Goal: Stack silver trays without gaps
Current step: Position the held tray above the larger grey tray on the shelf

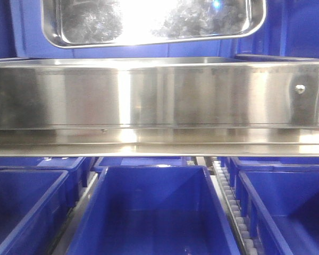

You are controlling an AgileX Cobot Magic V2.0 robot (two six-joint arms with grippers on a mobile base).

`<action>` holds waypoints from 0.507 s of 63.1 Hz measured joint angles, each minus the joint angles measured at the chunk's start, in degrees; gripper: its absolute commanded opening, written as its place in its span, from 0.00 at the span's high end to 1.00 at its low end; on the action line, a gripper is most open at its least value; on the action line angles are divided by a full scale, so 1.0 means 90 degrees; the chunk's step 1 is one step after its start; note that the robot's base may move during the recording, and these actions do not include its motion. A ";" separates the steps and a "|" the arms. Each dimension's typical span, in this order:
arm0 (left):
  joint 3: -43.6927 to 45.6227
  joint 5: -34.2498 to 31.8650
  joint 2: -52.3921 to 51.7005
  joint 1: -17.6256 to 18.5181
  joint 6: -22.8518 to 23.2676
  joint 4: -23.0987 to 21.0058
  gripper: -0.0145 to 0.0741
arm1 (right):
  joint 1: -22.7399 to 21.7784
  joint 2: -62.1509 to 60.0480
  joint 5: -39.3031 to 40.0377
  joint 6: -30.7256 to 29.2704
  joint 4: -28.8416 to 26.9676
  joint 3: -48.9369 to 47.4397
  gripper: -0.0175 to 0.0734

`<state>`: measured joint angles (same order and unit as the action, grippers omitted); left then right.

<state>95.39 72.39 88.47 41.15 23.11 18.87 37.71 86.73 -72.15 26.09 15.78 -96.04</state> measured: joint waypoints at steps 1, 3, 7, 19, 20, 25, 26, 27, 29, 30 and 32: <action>0.0000 0.0000 0.0000 0.0000 0.0000 0.0000 0.89 | 0.0000 0.0000 0.0000 0.0000 0.0000 0.0000 0.75; 0.0000 0.0000 0.0000 0.0000 0.0000 0.0000 0.89 | 0.0000 0.0000 0.0000 0.0000 0.0000 0.0000 0.75; 0.0000 0.0000 0.0000 0.0000 0.0000 0.0000 0.89 | 0.0000 0.0000 0.0000 0.0000 0.0000 0.0000 0.75; 0.0000 0.0000 0.0000 0.0000 0.0000 0.0000 0.89 | 0.0000 0.0000 0.0000 0.0000 0.0000 0.0000 0.75; 0.0000 0.0000 0.0000 0.0000 0.0000 0.0000 0.89 | 0.0000 0.0000 0.0000 0.0000 0.0000 0.0000 0.75; 0.0000 0.0000 0.0000 0.0000 0.0000 0.0000 0.89 | 0.0000 0.0000 0.0000 0.0000 0.0000 0.0000 0.75; 0.0000 0.0000 0.0000 0.0000 -0.0011 0.0000 0.89 | 0.0000 0.0000 0.0000 0.0000 0.0000 0.0000 0.75; 0.0000 0.0000 0.0000 0.0000 -0.0011 0.0000 0.89 | 0.0000 0.0000 0.0000 0.0000 0.0000 0.0000 0.75; 0.0000 0.0000 0.0000 0.0000 -0.0011 0.0000 0.89 | 0.0000 0.0000 0.0000 0.0000 0.0000 0.0000 0.75; 0.0000 0.0000 0.0000 0.0000 -0.0011 0.0000 0.89 | 0.0000 0.0000 0.0000 0.0000 0.0000 0.0000 0.75; 0.0000 0.0000 0.0000 0.0000 -0.0011 0.0000 0.89 | 0.0000 0.0000 0.0000 0.0000 0.0000 0.0000 0.75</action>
<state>95.39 72.39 88.47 41.15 23.01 18.87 37.71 86.73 -72.15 26.09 15.78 -96.04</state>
